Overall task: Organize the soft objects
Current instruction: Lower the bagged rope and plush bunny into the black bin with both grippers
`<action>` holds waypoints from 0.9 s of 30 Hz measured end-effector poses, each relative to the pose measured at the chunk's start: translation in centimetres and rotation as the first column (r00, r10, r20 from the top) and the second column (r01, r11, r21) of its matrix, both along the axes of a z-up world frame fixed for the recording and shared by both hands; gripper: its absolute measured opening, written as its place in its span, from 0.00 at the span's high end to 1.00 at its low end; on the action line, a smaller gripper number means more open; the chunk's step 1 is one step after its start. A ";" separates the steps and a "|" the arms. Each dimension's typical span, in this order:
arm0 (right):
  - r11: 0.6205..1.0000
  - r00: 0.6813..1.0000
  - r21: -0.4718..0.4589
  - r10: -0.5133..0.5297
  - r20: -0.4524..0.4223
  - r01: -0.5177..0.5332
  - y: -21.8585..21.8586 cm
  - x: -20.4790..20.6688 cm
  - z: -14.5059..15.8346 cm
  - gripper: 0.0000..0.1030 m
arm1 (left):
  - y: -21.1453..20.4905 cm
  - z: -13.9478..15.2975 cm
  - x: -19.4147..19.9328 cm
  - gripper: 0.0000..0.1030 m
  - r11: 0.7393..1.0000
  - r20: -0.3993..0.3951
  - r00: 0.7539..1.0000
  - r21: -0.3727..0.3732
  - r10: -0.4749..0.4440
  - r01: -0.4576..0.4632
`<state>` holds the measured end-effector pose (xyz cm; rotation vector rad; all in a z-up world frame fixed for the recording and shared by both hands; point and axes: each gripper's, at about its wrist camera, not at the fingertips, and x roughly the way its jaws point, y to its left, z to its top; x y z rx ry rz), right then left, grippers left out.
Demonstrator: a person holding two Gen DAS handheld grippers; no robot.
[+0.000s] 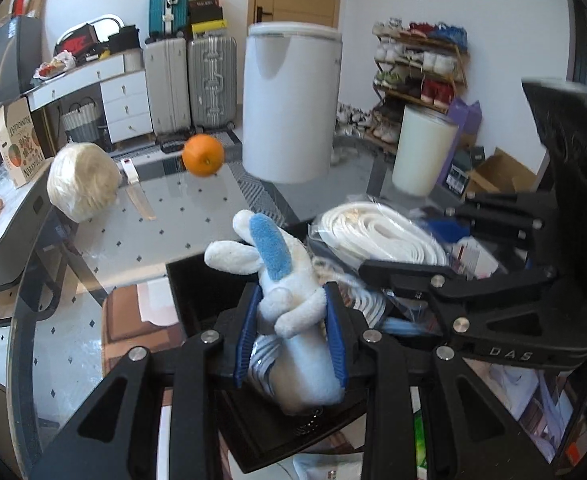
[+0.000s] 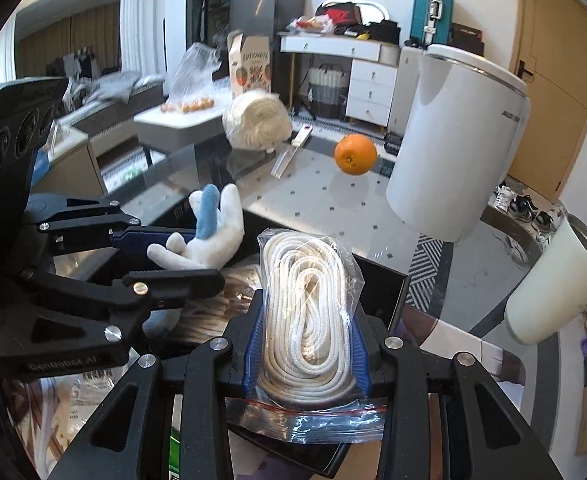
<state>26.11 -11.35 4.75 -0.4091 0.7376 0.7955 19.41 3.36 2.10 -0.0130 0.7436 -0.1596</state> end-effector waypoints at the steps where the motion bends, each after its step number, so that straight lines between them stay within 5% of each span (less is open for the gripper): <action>1: 1.000 1.000 -0.024 0.008 -0.006 -0.008 0.3 0.1 -0.2 0.65 | -0.1 -0.3 0.1 0.71 1.000 -0.011 1.000 0.006 -0.004 0.004; 15: 0.984 0.997 -0.171 0.033 -0.062 -0.044 1.7 1.1 -0.9 0.64 | -1.0 -0.3 0.4 0.70 0.998 -0.056 0.998 0.041 -0.039 0.042; 21: 0.989 0.999 -0.137 0.045 -0.018 -0.047 0.9 0.2 0.0 0.44 | -1.1 -0.3 0.2 0.69 0.999 -0.055 0.998 0.035 -0.025 0.026; 27: 0.995 0.999 -0.097 0.031 0.011 -0.030 -0.4 -1.2 1.2 0.39 | -0.9 -0.1 -0.8 0.59 0.999 -0.053 0.998 0.010 -0.032 0.032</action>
